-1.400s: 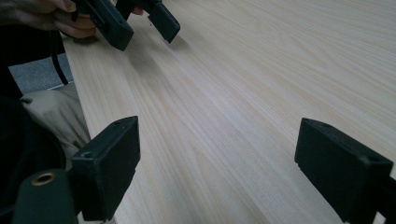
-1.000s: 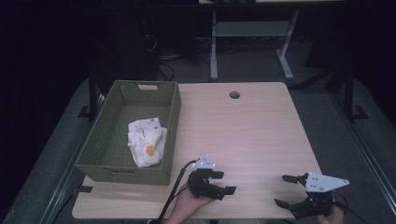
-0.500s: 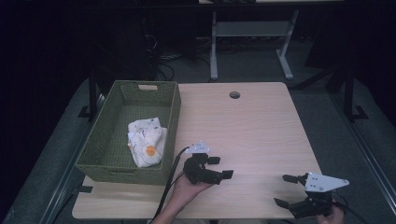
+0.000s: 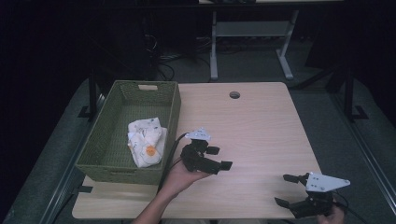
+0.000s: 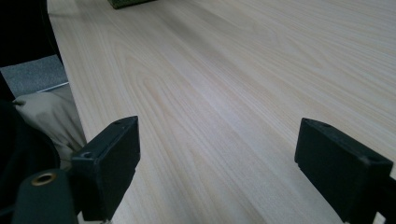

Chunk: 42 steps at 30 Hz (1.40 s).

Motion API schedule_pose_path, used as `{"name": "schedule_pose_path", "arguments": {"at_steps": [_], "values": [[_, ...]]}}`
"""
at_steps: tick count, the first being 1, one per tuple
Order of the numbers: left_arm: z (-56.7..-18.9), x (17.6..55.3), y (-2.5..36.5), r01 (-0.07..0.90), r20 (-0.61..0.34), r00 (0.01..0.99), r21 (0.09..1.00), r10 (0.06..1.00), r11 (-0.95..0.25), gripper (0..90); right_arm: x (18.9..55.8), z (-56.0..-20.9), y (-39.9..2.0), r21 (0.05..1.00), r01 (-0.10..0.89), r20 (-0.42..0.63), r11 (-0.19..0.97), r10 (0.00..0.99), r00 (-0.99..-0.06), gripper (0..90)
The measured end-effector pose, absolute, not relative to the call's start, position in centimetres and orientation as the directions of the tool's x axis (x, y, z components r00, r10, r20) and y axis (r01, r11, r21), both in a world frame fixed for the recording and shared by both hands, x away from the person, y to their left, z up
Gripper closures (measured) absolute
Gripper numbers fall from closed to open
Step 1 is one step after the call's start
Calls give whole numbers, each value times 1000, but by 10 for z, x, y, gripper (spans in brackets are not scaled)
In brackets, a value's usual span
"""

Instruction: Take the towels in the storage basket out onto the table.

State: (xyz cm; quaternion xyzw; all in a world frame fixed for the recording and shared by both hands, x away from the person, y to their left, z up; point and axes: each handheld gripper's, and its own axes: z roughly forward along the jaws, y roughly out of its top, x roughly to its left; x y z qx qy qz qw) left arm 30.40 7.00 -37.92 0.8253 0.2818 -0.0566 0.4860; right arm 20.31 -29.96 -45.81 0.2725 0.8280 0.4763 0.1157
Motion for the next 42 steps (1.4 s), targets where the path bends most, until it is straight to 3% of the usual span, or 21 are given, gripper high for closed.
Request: {"name": "schedule_pose_path", "arguments": {"at_steps": [26, 42], "values": [[-333, 319, 107, 501, -337, 851, 751, 403, -430, 230, 204, -458, -299, 853, 331, 59, 405, 554, -830, 138], [-330, 328, 136, 519, -343, 837, 742, 425, -424, 222, 202, -458, -297, 852, 329, 58, 407, 552, -832, 138]]}}
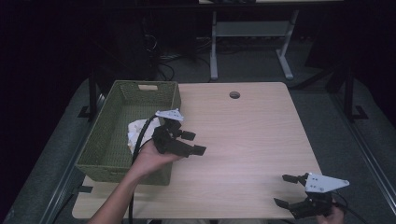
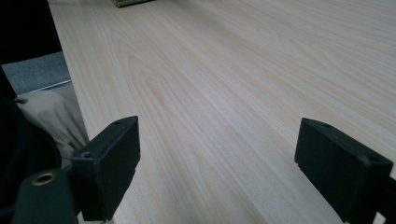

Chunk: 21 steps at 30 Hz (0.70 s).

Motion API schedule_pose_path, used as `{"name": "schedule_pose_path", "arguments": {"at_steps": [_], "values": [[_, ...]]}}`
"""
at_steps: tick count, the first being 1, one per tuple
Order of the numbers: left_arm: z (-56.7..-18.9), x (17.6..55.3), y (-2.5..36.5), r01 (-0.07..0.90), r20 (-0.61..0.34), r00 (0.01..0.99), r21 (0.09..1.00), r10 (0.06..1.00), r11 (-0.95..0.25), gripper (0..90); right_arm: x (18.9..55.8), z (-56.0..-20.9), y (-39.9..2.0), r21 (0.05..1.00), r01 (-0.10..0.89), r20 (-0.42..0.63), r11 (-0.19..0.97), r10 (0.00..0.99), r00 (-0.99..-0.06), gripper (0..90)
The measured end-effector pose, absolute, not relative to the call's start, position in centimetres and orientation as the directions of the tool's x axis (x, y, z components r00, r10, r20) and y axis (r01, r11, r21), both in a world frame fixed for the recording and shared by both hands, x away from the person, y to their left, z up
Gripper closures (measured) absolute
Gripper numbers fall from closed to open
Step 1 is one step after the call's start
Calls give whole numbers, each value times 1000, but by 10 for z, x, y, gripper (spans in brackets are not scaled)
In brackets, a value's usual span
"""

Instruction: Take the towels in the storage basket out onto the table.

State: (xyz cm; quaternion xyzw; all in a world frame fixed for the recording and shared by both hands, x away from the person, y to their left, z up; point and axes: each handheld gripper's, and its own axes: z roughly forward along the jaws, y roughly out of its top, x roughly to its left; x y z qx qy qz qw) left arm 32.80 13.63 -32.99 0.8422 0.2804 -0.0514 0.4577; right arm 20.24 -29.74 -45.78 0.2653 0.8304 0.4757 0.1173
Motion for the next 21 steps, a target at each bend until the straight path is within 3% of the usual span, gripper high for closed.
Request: {"name": "schedule_pose_path", "arguments": {"at_steps": [21], "values": [[-322, 334, 168, 524, -353, 836, 741, 419, -421, 226, 202, -458, -297, 849, 335, 61, 408, 555, -829, 138]]}}
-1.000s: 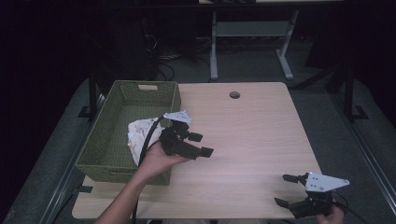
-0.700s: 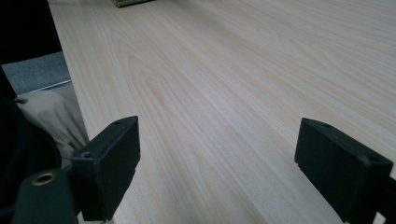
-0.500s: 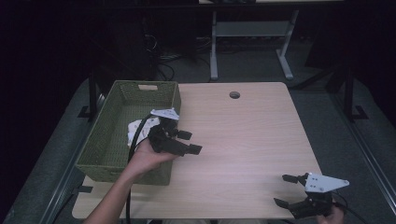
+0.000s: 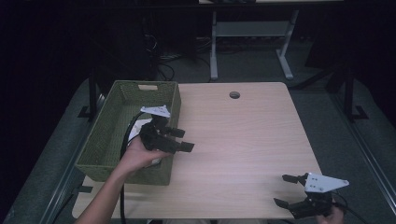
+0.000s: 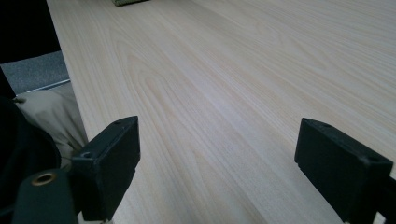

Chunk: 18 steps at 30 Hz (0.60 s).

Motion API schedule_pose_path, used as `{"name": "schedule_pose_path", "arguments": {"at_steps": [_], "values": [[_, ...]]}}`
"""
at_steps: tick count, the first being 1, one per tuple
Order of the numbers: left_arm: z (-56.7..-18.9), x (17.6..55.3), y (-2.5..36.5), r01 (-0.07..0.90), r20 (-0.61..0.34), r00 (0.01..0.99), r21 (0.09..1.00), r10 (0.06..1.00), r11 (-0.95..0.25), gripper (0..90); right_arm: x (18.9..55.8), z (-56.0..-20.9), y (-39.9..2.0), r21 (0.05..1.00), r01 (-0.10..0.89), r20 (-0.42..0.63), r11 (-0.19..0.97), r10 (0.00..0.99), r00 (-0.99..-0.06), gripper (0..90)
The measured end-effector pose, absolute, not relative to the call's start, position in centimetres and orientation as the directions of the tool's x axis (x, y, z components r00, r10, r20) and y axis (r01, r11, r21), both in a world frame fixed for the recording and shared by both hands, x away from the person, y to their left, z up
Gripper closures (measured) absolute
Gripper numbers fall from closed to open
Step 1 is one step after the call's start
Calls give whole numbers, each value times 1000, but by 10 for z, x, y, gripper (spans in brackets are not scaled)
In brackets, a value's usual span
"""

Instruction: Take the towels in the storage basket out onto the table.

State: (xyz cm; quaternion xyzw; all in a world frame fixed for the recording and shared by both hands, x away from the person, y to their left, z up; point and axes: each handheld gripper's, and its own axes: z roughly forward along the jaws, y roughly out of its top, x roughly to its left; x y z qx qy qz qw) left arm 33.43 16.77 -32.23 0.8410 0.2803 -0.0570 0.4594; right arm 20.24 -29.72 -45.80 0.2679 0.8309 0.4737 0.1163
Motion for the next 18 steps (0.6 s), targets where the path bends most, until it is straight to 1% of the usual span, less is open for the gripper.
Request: {"name": "schedule_pose_path", "arguments": {"at_steps": [12, 18], "values": [[-319, 339, 199, 554, -383, 812, 743, 440, -376, 231, 203, -458, -297, 848, 334, 58, 412, 555, -830, 138], [-320, 342, 213, 569, -377, 797, 731, 471, -376, 232, 203, -458, -297, 848, 336, 59, 410, 557, -828, 138]]}}
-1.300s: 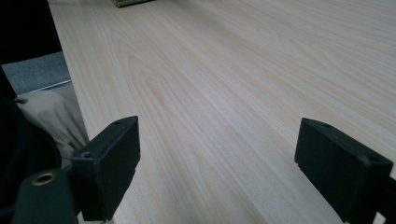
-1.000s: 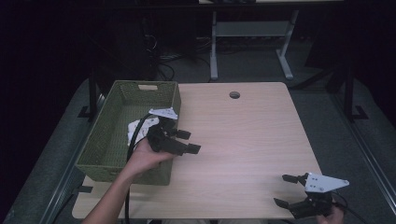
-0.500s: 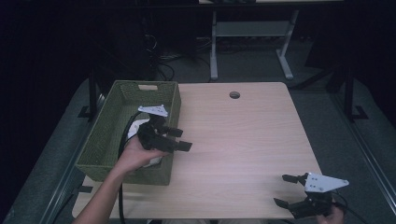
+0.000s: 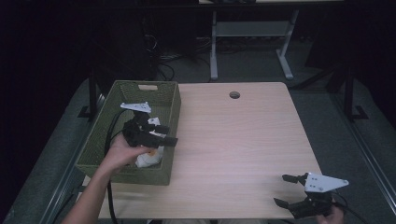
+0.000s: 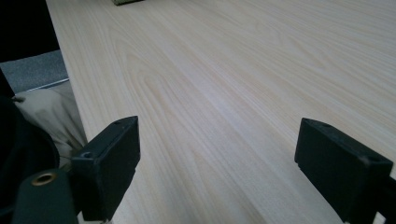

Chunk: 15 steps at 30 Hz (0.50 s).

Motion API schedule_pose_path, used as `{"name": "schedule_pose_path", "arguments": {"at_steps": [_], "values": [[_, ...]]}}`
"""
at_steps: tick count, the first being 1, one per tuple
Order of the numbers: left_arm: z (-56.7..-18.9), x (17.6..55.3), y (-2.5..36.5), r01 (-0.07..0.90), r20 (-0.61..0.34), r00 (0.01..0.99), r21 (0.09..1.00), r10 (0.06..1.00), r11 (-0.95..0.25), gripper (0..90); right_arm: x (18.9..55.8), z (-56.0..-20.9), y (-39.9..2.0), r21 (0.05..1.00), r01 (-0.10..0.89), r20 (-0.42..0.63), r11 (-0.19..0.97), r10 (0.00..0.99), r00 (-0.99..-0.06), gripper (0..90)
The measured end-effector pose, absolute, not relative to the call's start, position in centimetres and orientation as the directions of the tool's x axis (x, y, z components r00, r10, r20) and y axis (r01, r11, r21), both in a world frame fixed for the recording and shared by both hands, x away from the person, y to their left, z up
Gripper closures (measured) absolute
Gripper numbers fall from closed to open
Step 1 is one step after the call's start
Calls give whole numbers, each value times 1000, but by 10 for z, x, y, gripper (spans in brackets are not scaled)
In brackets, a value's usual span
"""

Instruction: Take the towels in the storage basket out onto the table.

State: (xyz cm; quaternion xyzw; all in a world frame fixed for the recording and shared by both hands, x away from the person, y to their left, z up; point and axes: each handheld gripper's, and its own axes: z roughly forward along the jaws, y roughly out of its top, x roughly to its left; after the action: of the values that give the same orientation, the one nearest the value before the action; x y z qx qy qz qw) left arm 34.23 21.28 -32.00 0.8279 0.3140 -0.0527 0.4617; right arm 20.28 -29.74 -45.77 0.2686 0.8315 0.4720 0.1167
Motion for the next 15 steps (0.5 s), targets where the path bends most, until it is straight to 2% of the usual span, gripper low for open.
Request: {"name": "schedule_pose_path", "arguments": {"at_steps": [15], "values": [[-330, 360, 250, 632, -390, 734, 692, 556, -350, 232, 203, -457, -300, 855, 325, 50, 404, 559, -828, 138]]}}
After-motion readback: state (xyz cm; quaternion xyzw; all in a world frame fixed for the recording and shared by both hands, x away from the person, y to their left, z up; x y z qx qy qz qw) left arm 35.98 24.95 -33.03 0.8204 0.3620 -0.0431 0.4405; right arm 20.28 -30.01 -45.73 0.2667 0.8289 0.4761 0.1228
